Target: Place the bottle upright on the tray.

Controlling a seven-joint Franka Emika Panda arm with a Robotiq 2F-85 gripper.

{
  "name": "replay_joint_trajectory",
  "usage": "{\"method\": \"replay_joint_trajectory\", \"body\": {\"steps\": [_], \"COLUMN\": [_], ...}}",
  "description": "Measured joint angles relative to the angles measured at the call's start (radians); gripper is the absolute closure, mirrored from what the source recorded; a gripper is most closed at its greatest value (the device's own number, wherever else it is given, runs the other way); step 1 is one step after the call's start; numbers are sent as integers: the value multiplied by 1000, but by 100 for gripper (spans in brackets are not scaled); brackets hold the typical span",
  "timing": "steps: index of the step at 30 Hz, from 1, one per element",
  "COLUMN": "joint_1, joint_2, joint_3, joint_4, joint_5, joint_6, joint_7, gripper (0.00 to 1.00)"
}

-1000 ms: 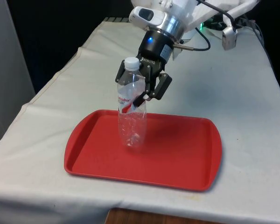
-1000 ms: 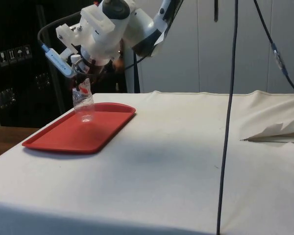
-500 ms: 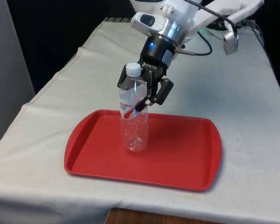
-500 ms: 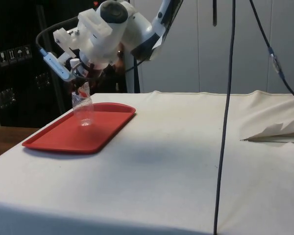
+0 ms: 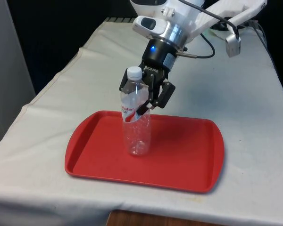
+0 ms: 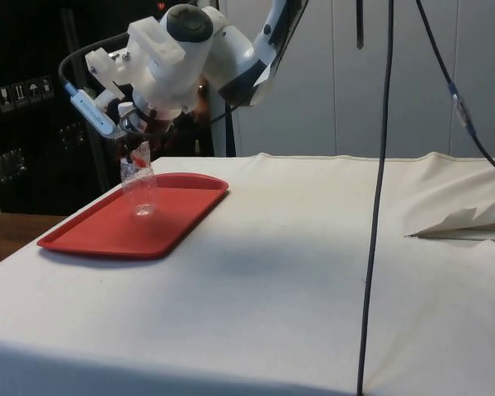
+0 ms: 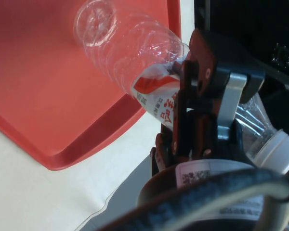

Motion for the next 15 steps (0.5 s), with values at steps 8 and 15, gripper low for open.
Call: {"method": "replay_joint_trajectory", "body": {"steps": [8,15], "joint_1": [0,-1], "joint_2": [1,4], "joint_3": [-1,-1], "joint_4": [9,9], "joint_5": [8,27], "joint_6": [-1,0], "joint_7": [0,-2], "gripper": [86,86]}}
